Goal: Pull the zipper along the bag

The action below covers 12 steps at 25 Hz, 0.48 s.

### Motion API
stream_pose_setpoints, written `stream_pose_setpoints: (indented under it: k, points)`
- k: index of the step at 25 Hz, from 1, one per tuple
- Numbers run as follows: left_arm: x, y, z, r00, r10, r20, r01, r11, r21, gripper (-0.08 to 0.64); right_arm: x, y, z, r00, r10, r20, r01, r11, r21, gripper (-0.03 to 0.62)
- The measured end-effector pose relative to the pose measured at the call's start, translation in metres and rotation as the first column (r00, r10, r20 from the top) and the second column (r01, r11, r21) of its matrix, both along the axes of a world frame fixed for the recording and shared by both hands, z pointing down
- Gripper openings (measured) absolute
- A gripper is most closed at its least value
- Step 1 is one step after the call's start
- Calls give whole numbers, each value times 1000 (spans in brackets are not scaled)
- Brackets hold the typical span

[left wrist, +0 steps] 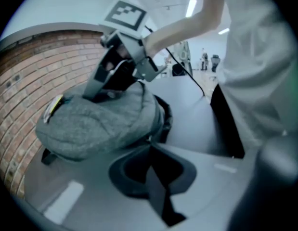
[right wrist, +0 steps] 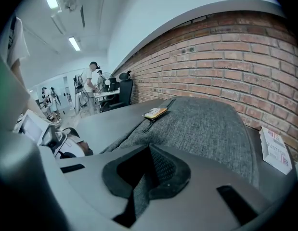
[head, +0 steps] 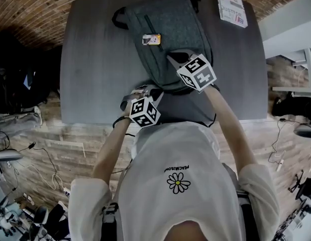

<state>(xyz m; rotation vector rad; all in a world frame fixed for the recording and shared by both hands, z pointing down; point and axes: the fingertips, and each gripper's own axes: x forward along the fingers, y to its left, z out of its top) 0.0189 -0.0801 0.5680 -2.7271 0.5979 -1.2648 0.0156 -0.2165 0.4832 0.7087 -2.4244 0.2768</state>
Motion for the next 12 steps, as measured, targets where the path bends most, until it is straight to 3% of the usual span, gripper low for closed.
stream_pose_setpoints:
  k: [5,9,12]
  points:
    - [21,13,-3,998,-34,-48,31,998,-51,12,-3,-1,1,1000,16,15,-16,1000,1,0]
    - [37,15,-3,993,-96,-61,91,993,-79,14,-2,-2,3,999,47,12,-47,999,9,0]
    - [38,12,-2,995,-92,-49,88,993,-76,12,-2,-3,2,999,49,7,-49,999,16,0]
